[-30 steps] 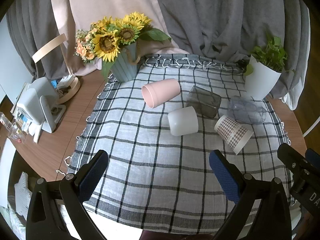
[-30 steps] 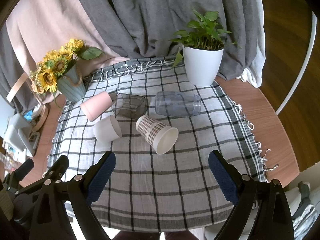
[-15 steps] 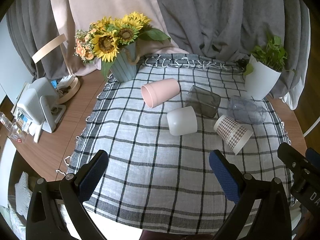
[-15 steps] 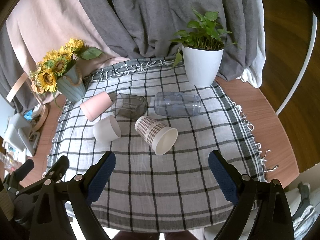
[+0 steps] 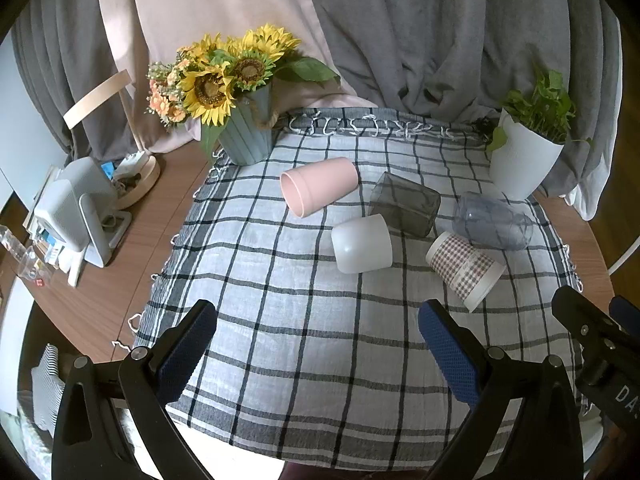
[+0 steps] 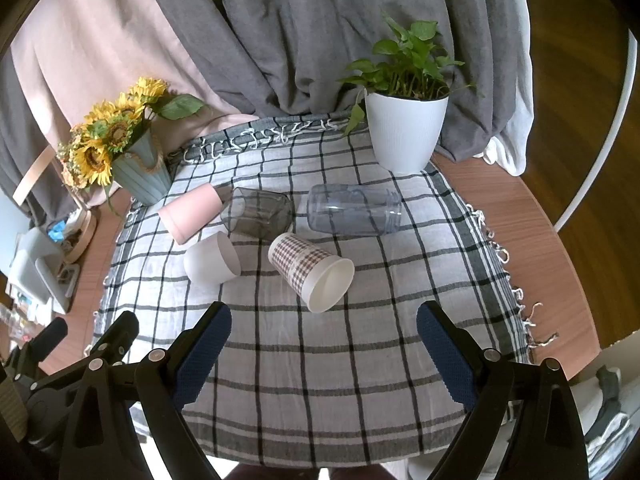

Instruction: Flip cup upside down

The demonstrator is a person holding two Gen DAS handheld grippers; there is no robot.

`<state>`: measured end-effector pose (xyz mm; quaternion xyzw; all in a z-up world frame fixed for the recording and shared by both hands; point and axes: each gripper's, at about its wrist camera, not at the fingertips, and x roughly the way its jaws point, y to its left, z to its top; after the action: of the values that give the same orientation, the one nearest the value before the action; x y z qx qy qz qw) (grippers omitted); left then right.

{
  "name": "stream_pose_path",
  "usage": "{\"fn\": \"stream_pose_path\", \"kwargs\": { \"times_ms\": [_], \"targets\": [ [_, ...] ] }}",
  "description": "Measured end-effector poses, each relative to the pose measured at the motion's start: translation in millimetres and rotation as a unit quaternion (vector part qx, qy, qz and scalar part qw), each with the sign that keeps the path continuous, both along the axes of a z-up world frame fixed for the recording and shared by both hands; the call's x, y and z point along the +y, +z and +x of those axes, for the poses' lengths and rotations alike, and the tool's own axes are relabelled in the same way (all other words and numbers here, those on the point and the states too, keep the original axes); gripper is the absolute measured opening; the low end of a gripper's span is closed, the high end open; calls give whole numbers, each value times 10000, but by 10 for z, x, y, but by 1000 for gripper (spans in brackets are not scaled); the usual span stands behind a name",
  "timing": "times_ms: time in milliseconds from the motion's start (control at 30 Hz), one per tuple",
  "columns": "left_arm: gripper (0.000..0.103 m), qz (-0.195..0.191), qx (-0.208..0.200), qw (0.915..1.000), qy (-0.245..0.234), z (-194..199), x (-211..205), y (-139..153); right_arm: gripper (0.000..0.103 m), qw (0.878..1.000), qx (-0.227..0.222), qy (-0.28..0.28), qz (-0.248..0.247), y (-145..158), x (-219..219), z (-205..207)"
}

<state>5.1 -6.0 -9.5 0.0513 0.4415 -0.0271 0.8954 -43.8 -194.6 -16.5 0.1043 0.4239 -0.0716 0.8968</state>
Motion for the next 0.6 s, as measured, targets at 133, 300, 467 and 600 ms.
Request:
{"fn": "stream_pose_path", "kwargs": {
  "times_ms": [133, 300, 467, 600],
  "targets": [
    [103, 29, 8, 10000, 28, 17, -23, 11, 94, 10000, -4, -23, -6, 0, -1, 10],
    [103, 61, 181, 9997, 177, 133, -18, -37, 94, 10000, 47, 71, -19, -28, 3, 84],
    [103, 25, 286, 9980, 559, 342, 11, -111, 94, 9992, 176, 330, -157, -28, 36, 359],
    [103, -163, 301, 9946, 978, 536, 91, -119, 94, 9949, 517, 865, -54, -39, 50, 741]
  ]
}}
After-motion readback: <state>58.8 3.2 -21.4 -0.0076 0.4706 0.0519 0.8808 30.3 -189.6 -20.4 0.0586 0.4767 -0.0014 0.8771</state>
